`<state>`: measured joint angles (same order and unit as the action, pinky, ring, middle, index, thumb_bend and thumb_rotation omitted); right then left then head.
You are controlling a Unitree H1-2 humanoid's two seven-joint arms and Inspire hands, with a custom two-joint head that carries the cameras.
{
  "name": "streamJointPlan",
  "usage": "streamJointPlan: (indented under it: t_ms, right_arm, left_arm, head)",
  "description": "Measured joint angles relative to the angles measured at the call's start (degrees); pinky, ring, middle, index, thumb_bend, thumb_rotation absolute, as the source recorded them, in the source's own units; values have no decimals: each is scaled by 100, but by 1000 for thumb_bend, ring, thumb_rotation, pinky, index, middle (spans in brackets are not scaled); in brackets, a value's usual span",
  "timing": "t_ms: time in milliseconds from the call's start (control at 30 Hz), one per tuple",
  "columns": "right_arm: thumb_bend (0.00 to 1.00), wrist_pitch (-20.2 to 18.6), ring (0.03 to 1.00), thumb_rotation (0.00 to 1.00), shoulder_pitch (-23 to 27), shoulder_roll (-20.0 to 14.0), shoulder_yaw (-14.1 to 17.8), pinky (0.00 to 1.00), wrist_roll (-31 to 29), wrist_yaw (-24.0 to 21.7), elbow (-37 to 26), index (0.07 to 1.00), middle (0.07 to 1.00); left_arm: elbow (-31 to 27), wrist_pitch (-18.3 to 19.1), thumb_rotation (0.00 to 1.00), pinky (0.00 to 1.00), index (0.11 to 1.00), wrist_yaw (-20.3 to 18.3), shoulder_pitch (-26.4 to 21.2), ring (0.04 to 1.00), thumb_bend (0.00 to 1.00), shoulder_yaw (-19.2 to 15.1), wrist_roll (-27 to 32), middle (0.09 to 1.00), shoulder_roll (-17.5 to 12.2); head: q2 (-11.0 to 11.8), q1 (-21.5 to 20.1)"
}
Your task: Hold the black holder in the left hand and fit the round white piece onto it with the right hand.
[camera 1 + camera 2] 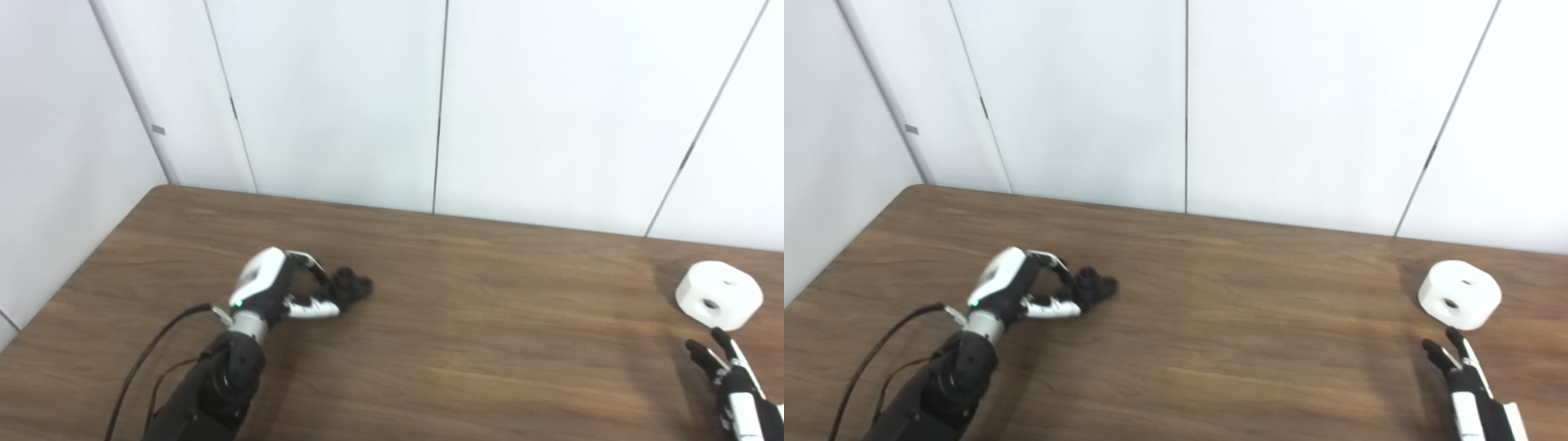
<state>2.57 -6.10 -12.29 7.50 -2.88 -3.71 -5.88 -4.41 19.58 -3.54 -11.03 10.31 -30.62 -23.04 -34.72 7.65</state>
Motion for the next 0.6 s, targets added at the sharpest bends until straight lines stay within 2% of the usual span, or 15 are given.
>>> streamJointPlan:
  t_ms: [133,367,600]
  right_arm:
    - [607,-12,905,995,-1,59,-39,901,15,83,-41,962,883]
    - [574,-117,898,1000,-57,195,-212,910,242,276,-211,972,884]
    - [555,-483,892,1000,-142,253,-369,923,389,358,-582,974,875]
  left_arm:
    - [-535,-28,46,817,485,-238,268,860,519,289,-84,767,115]
    - [-1261,-18,47,778,485,-627,557,874,519,813,-306,783,252]
    - [-1427,-259,49,798,485,-643,743,878,519,1347,-588,788,514]
  head:
    - [-88,-299]
    - [-228,-667]
    - [-413,-941]
